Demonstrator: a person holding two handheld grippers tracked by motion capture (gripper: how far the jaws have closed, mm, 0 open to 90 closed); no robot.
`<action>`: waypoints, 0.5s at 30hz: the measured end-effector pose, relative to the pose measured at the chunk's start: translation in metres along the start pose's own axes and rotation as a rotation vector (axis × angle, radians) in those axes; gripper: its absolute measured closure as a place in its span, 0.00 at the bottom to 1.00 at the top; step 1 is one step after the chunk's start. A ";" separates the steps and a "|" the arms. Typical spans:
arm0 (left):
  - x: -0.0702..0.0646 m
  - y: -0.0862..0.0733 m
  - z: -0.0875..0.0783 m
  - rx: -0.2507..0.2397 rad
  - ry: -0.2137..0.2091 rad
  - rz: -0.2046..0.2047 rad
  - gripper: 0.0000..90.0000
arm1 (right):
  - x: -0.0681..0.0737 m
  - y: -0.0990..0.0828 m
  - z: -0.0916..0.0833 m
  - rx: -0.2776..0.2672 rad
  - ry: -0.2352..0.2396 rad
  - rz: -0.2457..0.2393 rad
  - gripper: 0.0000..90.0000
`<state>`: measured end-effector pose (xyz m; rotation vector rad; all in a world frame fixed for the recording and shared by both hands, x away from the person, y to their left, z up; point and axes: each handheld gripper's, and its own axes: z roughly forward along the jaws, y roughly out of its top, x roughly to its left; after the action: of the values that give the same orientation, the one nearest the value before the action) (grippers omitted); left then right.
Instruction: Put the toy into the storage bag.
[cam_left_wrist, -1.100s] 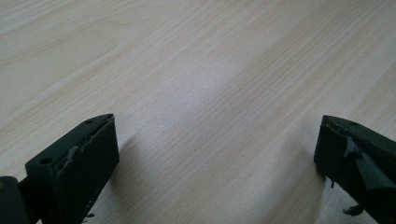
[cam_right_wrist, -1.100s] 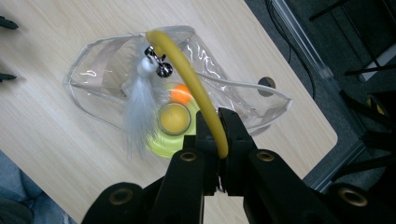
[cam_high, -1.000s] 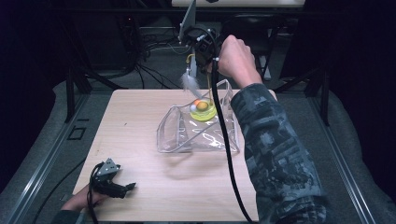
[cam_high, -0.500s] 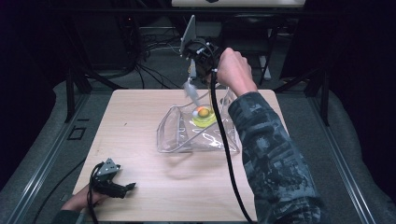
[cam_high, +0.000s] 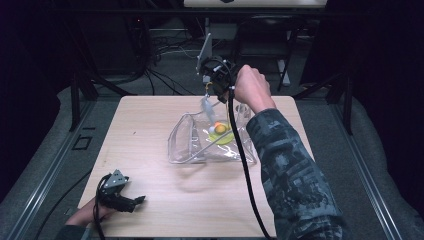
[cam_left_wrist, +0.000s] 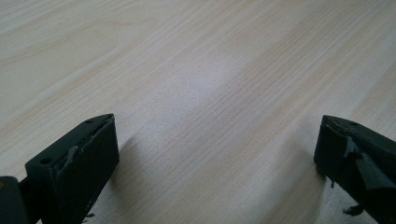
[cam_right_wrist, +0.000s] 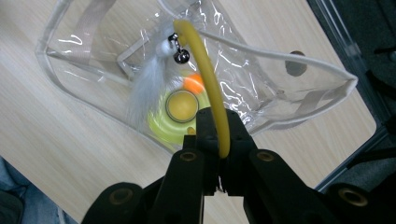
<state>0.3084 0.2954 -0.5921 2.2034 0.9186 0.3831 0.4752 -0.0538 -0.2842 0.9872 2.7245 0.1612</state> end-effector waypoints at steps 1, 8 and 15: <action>0.000 0.000 0.000 0.000 0.000 0.000 0.00 | 0.000 -0.001 0.003 0.007 -0.002 0.002 0.97; 0.000 0.000 0.000 0.001 -0.001 0.002 0.00 | -0.001 -0.005 0.015 0.031 0.001 0.004 0.97; 0.000 0.000 0.000 0.000 -0.001 0.002 0.00 | 0.001 -0.010 0.032 0.039 0.017 0.013 0.97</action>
<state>0.3085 0.2954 -0.5921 2.2044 0.9160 0.3833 0.4766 -0.0603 -0.3174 1.0183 2.7471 0.1197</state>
